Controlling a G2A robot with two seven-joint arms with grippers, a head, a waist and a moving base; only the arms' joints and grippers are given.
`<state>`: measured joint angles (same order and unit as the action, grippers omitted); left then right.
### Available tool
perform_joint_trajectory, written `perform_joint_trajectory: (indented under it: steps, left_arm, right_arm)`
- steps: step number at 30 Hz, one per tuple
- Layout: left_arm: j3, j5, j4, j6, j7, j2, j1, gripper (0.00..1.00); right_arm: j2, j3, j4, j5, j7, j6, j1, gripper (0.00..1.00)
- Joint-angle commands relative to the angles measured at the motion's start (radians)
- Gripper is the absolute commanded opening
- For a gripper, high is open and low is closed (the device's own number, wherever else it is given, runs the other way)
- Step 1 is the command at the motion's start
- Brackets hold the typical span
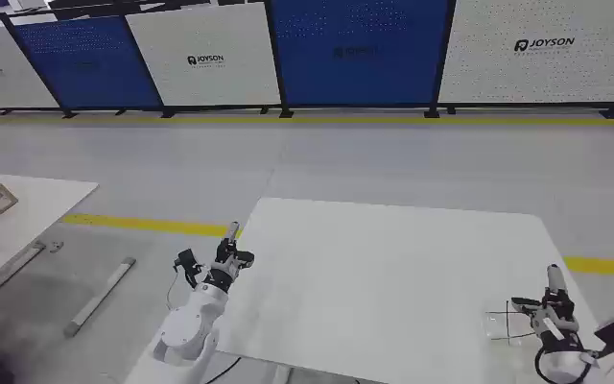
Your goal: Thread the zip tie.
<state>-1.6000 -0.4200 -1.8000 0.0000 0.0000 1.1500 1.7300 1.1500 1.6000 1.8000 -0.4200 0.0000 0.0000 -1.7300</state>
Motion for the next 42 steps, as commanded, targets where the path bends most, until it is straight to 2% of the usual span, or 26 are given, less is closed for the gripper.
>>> perform_joint_trajectory:
  steps: [1, 2, 3, 7, 11, 12, 14, 15, 18, 37, 40, 42]
  left_arm:
    - [0.000, 0.000, 0.000, 0.000, 0.000, 0.000, 0.000, 0.78]
    - [0.000, 0.000, 0.000, 0.000, 0.000, 0.000, 0.000, 1.00]
    - [0.000, 0.000, 0.000, 0.000, 0.000, 0.000, 0.000, 1.00]
    - [0.000, 0.000, 0.000, 0.000, 0.000, 0.000, 0.000, 1.00]
    - [0.000, 0.000, 0.000, 0.000, 0.000, 0.000, 0.000, 1.00]
    - [0.000, 0.000, 0.000, 0.000, 0.000, 0.000, 0.000, 1.00]
    - [0.000, 0.000, 0.000, 0.000, 0.000, 0.000, 0.000, 1.00]
    - [0.000, 0.000, 0.000, 0.000, 0.000, 0.000, 0.000, 1.00]
    - [0.000, 0.000, 0.000, 0.000, 0.000, 0.000, 0.000, 1.00]
    - [0.000, 0.000, 0.000, 0.000, 0.000, 0.000, 0.000, 1.00]
    - [0.000, 0.000, 0.000, 0.000, 0.000, 0.000, 0.000, 1.00]
    - [0.000, 0.000, 0.000, 0.000, 0.000, 0.000, 0.000, 1.00]
  right_arm:
    - [0.000, 0.000, 0.000, 0.000, 0.000, 0.000, 0.000, 1.00]
    - [0.000, 0.000, 0.000, 0.000, 0.000, 0.000, 0.000, 0.78]
    - [0.000, 0.000, 0.000, 0.000, 0.000, 0.000, 0.000, 1.00]
    - [-0.004, 0.016, 0.001, 0.082, 0.024, -0.001, 0.006, 1.00]
    - [-0.014, 0.077, 0.028, 0.111, 0.152, -0.010, -0.013, 1.00]
    - [-0.020, 0.100, 0.038, 0.107, 0.238, 0.006, -0.019, 1.00]
    - [-0.029, 0.151, 0.044, 0.094, 0.333, 0.022, -0.022, 1.00]
    - [-0.036, 0.174, 0.051, 0.104, 0.429, 0.040, -0.026, 1.00]
    - [-0.048, 0.248, 0.032, 0.067, 0.553, 0.082, -0.009, 1.00]
    - [-0.049, 0.247, 0.037, 0.076, 0.562, 0.078, -0.008, 1.00]
    - [-0.059, 0.262, 0.014, 0.092, 0.694, 0.043, 0.009, 1.00]
    - [-0.068, 0.286, -0.005, 0.094, 0.782, 0.042, 0.032, 1.00]
